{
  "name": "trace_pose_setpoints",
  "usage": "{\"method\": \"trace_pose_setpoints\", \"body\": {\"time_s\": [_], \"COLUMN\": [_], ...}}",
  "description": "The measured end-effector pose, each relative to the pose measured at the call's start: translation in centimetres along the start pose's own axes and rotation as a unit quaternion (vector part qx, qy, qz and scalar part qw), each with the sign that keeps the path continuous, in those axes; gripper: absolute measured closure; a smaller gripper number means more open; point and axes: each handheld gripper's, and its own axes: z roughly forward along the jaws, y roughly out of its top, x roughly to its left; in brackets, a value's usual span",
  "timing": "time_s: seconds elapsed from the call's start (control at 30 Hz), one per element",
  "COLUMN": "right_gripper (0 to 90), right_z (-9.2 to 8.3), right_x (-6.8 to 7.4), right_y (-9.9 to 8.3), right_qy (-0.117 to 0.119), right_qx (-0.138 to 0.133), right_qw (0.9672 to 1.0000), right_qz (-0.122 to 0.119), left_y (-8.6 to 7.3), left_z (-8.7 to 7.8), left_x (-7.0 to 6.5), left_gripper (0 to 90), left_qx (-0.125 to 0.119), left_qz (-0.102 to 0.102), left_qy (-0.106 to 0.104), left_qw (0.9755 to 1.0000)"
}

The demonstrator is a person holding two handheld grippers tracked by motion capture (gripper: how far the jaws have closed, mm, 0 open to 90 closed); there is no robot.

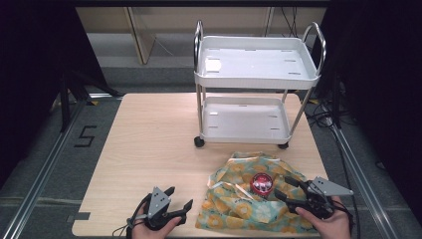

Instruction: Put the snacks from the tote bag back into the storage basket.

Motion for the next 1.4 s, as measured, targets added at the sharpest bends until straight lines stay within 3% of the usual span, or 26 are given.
{"method": "trace_pose_setpoints", "body": {"time_s": [0.07,0.1,0.13,0.23,0.27,0.4,0.43,0.5,0.6,0.7,0.77,0.8,0.83,0.97,1.0,1.03,1.13,1.17,1.2,1.23,1.27,1.3,1.4], "right_gripper": [36.2,35.2,34.4,31.4,30.6,27.5,26.7,26.1,24.8,23.6,23.1,22.6,22.6,22.3,22.3,22.1,21.7,21.5,21.5,21.5,21.4,21.2,21.2], "right_z": [0.0,0.2,0.1,0.6,0.6,1.1,1.2,1.2,1.4,2.4,2.6,3.0,3.2,3.8,4.0,4.1,4.5,4.5,4.8,5.0,5.0,5.2,5.7], "right_x": [0.3,0.0,0.5,0.2,0.5,0.4,0.0,0.0,0.0,0.1,0.2,0.6,0.6,0.8,0.6,0.8,0.6,0.8,0.6,0.6,0.8,0.6,0.7], "right_y": [0.0,0.1,0.1,0.3,0.4,0.8,1.2,1.5,1.9,2.4,2.5,2.4,2.3,2.2,2.2,2.1,2.0,2.0,1.9,1.9,1.8,1.8,1.8], "right_qy": [0.005,0.007,0.009,0.013,0.016,0.023,0.02,0.019,0.024,0.031,0.033,0.038,0.038,0.035,0.038,0.036,0.033,0.036,0.037,0.037,0.039,0.036,0.039], "right_qx": [0.004,-0.006,0.002,-0.013,0.0,0.017,0.013,0.019,0.027,0.038,0.045,0.057,0.065,0.076,0.077,0.082,0.079,0.086,0.085,0.086,0.095,0.095,0.1], "right_qw": [0.9999,0.9999,0.9997,0.9998,0.9995,0.9994,0.9997,0.9996,0.9993,0.9987,0.9984,0.9976,0.9971,0.9964,0.996,0.9959,0.9958,0.9955,0.9952,0.9951,0.9946,0.9944,0.9937], "right_qz": [0.01,-0.014,0.022,0.012,0.028,0.018,0.006,0.012,0.009,-0.014,-0.011,-0.012,-0.013,-0.014,-0.023,-0.014,-0.031,-0.017,-0.032,-0.032,-0.017,-0.03,-0.031], "left_y": [0.0,0.0,-0.1,-0.1,-0.1,-0.1,-0.2,-0.3,-0.3,-0.2,-0.2,-0.2,-0.2,-0.2,-0.2,-0.2,-0.1,-0.1,-0.1,-0.1,-0.1,-0.1,-0.1], "left_z": [0.0,0.0,0.0,0.0,0.0,0.0,0.1,0.3,0.3,0.0,0.0,0.0,0.0,0.1,0.1,0.0,0.1,0.0,0.0,0.0,0.0,0.0,0.0], "left_x": [0.0,0.0,-0.1,-0.1,-0.2,-0.2,-0.3,-0.4,-0.4,-0.3,-0.2,-0.3,-0.2,-0.3,-0.3,-0.4,-0.4,-0.3,-0.3,-0.3,-0.3,-0.3,-0.3], "left_gripper": [24.9,24.9,24.9,24.9,24.9,24.9,24.9,24.9,24.9,24.9,24.9,24.9,24.9,24.8,24.8,24.8,24.8,24.7,24.7,24.7,24.7,24.7,24.7], "left_qx": [0.0,0.0,0.001,0.005,0.006,0.005,0.002,-0.007,-0.006,0.005,0.003,0.004,0.005,0.0,0.003,0.004,-0.007,0.003,0.003,0.003,0.003,0.002,0.003], "left_qz": [-0.001,-0.002,-0.003,-0.004,-0.002,-0.005,-0.014,-0.019,-0.018,-0.003,-0.003,-0.012,-0.004,-0.004,-0.003,-0.011,-0.006,0.0,0.0,-0.002,0.0,-0.001,-0.001], "left_qy": [0.0,0.0,0.002,0.004,0.003,0.003,0.002,-0.005,-0.005,0.002,0.002,0.003,0.002,-0.005,-0.004,-0.001,-0.007,-0.002,-0.002,-0.003,-0.003,-0.005,-0.002], "left_qw": [1.0,1.0,1.0,1.0,1.0,1.0,0.9999,0.9998,0.9998,1.0,1.0,0.9999,1.0,1.0,1.0,0.9999,0.9999,1.0,1.0,1.0,1.0,1.0,1.0]}}
